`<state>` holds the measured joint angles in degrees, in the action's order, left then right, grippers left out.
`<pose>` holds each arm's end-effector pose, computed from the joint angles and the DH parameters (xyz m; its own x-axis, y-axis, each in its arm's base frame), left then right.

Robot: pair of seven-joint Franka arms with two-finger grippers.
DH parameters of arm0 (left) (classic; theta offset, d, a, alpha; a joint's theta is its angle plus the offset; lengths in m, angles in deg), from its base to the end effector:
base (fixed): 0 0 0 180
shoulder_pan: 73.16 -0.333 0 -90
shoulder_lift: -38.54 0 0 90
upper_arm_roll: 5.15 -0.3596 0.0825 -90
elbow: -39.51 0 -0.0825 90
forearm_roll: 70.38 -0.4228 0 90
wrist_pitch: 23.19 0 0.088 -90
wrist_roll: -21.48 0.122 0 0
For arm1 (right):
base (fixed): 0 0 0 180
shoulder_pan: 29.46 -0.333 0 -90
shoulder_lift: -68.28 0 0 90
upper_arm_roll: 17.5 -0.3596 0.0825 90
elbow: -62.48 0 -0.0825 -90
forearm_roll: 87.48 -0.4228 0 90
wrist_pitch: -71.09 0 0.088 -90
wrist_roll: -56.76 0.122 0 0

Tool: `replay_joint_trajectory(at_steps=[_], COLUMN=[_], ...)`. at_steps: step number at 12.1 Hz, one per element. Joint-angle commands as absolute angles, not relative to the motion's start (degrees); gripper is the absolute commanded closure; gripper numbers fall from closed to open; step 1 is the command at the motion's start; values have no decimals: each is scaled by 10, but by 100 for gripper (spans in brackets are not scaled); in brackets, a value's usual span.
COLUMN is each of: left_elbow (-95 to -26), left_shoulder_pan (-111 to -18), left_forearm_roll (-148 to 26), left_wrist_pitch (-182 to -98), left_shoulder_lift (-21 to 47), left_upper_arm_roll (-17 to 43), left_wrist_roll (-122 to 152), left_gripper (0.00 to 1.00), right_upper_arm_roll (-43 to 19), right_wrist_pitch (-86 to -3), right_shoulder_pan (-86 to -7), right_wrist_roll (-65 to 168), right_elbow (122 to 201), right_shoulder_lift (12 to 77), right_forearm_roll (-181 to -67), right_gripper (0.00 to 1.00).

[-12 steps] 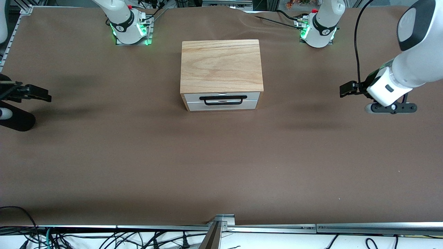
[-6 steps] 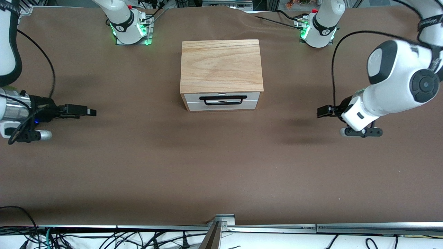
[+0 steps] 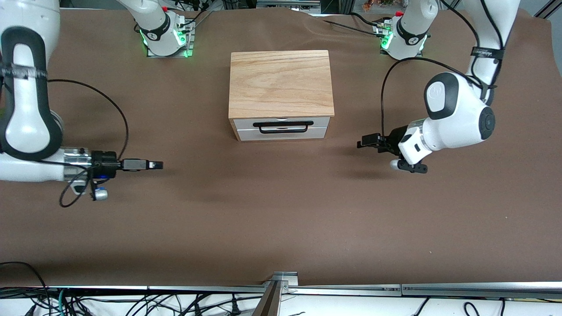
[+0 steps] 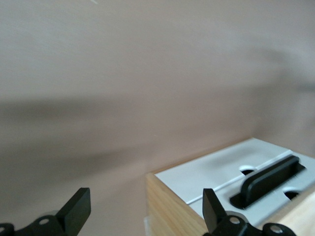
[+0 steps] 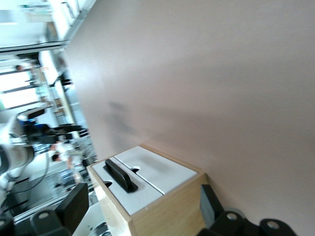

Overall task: Pull top drawer with both arms simultaneously
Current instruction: 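Move the right gripper toward the handle while the left gripper approaches too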

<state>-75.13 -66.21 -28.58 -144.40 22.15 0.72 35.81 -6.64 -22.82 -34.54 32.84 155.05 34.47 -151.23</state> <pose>0.6057 -0.1758 0.3175 0.9876 -0.0707 -0.1401 0.0235 -0.8161 0.5774 0.7105 0.0516 0.2984 0.9727 0.0325 -0.2297 -0.1817 -0.5088 -0.8415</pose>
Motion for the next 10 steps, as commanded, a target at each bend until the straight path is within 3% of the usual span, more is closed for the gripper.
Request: replay_joint_trajectory(at_steps=[1, 4, 10], left_elbow=[-789, -829, -824], left_shoulder_pan=[-664, -664, -660], left_forearm_roll=[-163, 22, 243], left_wrist_pitch=[-1447, -1434, -1354], left_shoulder_lift=[220, 192, 107], left_upper_arm_roll=[9, 35, 77], left_wrist_roll=[455, 634, 809], left_gripper=[0, 0, 0], right_upper_arm_roll=[-68, -68, -85], right_wrist_pitch=[-237, -232, -202], right_shoulder_pan=[-375, -430, -472], right_wrist_roll=[230, 102, 96], right_elbow=[1602, 1652, 1656], right_shoulder_lift=[328, 294, 294], right_forearm_roll=[-1606, -1735, -1743], right_gripper=[0, 0, 0])
